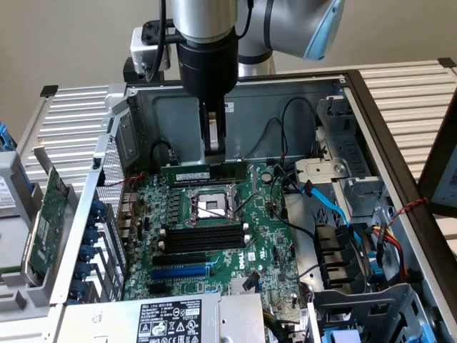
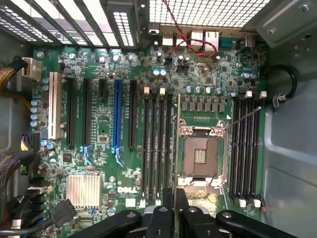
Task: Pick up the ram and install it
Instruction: 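Insert the ram into the slot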
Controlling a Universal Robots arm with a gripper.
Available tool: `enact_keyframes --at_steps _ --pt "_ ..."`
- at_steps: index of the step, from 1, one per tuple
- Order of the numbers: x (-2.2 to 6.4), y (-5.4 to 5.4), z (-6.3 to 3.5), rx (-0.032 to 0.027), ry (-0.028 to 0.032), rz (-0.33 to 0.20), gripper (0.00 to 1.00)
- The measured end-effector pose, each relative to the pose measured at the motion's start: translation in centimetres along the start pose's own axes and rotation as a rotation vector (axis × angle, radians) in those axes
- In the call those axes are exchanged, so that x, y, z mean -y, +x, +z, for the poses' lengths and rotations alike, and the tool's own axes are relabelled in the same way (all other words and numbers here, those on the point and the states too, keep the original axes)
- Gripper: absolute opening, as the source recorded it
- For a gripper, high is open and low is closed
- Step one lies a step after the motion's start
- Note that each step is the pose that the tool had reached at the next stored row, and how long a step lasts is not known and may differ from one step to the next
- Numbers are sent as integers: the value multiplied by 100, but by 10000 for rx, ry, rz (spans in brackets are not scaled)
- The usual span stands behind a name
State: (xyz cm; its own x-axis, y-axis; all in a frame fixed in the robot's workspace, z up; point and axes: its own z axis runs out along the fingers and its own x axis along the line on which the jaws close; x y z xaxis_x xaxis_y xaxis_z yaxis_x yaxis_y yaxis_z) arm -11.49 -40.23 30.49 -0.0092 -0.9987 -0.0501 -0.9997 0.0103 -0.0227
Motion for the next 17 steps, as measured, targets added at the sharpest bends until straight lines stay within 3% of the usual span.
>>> enact_keyframes --at_steps 17 --pt "-6 112 164 -23 1 -1 14"
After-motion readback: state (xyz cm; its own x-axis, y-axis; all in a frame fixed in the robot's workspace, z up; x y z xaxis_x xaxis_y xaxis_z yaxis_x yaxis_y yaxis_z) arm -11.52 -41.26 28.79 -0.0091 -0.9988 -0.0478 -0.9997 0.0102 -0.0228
